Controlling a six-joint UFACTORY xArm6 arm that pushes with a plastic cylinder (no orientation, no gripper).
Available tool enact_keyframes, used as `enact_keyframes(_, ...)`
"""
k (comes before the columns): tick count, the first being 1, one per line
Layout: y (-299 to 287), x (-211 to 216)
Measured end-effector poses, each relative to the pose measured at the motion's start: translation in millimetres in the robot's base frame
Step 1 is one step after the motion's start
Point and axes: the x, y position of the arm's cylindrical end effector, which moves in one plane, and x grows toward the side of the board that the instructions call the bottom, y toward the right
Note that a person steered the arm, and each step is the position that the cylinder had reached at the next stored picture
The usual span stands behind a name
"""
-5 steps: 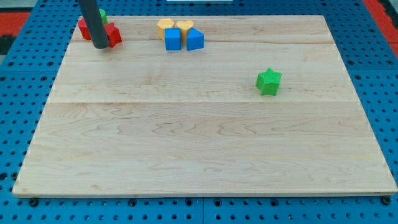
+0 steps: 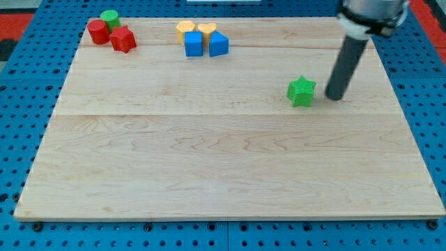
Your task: Slide the green star towards red star
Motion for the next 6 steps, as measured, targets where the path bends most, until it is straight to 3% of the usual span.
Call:
enact_keyframes(2,-122.3,-50.2)
enact_keyframes(4,-289.4,-80.0)
enact_keyframes(6,-346.8,-86.1)
